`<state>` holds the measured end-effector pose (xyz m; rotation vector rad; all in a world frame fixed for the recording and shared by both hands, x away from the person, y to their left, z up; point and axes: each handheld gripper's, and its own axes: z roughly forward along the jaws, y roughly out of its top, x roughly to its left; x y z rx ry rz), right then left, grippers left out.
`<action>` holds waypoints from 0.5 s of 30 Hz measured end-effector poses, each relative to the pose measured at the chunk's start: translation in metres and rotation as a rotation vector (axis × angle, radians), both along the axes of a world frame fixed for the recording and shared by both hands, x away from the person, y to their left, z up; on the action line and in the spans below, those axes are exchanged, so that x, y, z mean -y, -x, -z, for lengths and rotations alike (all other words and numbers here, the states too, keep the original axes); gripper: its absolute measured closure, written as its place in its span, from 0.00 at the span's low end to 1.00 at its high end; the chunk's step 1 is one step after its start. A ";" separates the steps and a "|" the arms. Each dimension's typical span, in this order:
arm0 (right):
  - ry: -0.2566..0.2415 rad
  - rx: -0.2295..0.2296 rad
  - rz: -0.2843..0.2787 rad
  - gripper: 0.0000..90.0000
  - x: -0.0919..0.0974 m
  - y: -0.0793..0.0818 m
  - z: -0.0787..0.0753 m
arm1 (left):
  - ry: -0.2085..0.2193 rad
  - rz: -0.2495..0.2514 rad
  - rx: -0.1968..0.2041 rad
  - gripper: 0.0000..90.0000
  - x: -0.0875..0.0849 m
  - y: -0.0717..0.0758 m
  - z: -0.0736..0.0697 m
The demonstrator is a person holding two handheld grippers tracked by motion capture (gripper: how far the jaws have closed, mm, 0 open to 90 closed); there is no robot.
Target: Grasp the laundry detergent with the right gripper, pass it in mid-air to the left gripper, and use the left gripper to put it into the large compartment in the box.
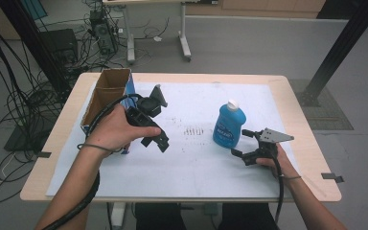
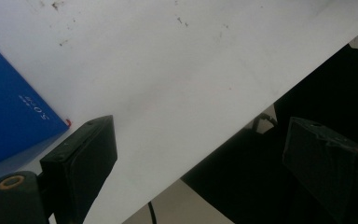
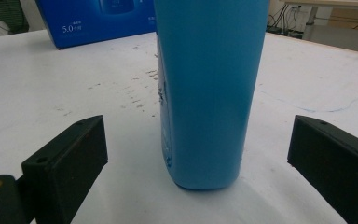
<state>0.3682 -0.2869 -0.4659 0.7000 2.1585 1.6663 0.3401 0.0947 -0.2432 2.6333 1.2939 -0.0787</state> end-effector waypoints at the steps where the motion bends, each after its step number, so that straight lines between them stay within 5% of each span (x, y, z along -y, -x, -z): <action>1: 0.002 0.002 -0.003 0.05 0.000 0.000 0.000 | 0.000 0.001 0.000 0.11 0.000 0.000 0.000; 15: -0.003 0.026 -0.014 0.05 -0.017 -0.014 0.000 | -0.007 -0.003 -0.002 0.11 -0.001 0.000 -0.001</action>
